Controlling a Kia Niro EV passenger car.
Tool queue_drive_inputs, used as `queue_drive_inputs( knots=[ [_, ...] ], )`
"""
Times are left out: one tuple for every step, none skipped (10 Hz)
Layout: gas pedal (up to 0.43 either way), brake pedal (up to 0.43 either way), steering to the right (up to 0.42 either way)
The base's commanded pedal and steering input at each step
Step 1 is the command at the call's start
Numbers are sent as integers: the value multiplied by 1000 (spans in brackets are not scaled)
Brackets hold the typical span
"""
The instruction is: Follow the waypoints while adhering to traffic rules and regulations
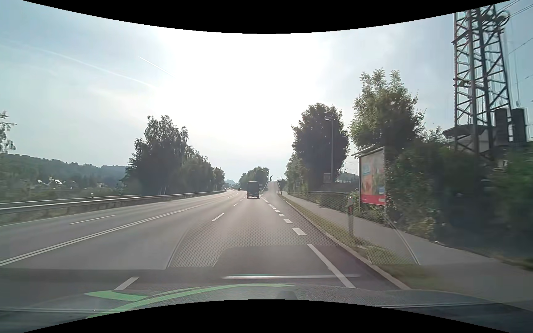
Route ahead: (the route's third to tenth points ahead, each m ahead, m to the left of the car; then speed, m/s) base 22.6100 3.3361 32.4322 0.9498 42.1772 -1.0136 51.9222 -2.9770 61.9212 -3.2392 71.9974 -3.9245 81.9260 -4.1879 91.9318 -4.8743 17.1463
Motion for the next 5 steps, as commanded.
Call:
queue_drive_inputs(
  knots=[
    [118, 0, 7],
    [118, 0, 7],
    [118, 0, 7],
    [118, 0, 7],
    [118, 0, 7]
  ],
)
